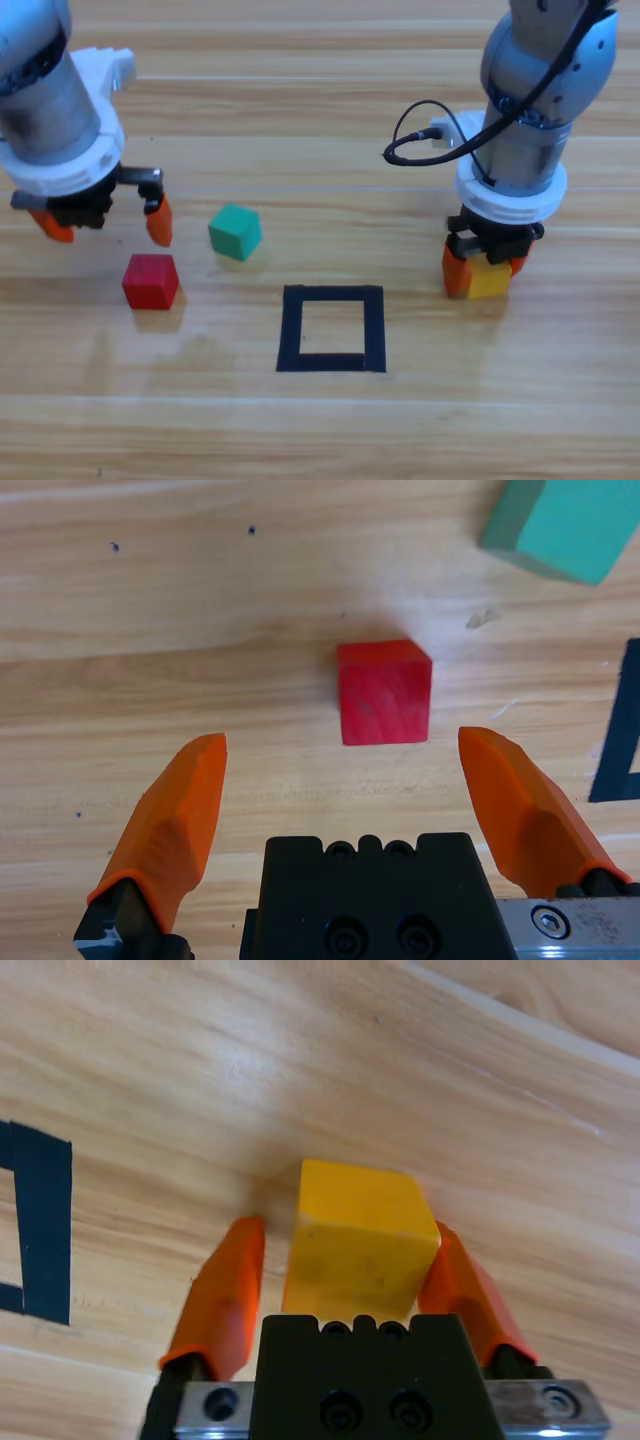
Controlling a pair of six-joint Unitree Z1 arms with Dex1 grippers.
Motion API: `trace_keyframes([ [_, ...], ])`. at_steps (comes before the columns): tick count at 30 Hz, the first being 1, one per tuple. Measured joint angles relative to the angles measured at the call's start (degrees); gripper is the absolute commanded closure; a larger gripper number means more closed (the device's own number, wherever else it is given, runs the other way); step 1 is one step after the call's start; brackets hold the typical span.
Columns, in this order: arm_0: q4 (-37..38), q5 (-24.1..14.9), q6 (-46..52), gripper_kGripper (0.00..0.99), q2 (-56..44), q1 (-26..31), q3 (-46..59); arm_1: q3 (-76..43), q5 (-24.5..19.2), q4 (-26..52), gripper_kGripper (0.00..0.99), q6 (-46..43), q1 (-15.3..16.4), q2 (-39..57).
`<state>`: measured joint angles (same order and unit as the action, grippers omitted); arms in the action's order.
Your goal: Stack the blocks in the rectangular block: red at the bottom, yellow in the middle, green on top
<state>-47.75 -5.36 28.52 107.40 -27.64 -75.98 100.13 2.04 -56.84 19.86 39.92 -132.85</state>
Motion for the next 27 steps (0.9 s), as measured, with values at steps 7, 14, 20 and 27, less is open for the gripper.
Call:
trace_keyframes([
  [7, 3.1, 0.6, 0.8, 0.021, 1.4, 0.1, 4.1, 1.2, -0.2, -1.7, 0.758, -0.1, -0.1, -0.6],
  [14, 4.9, 0.7, 1.5, 0.016, 2.1, 0.1, 5.2, -0.3, -1.4, -2.3, 0.760, -0.1, -0.1, 0.1],
  [20, 5.2, 1.4, 1.7, 0.016, 2.2, 0.1, 5.2, -2.1, -2.5, -2.3, 0.760, -0.1, -0.1, 2.5],
  [27, 5.1, 1.9, 1.8, 0.016, 2.2, 0.1, 3.8, -2.9, -4.7, -2.3, 0.760, -0.1, -0.1, 5.7],
])
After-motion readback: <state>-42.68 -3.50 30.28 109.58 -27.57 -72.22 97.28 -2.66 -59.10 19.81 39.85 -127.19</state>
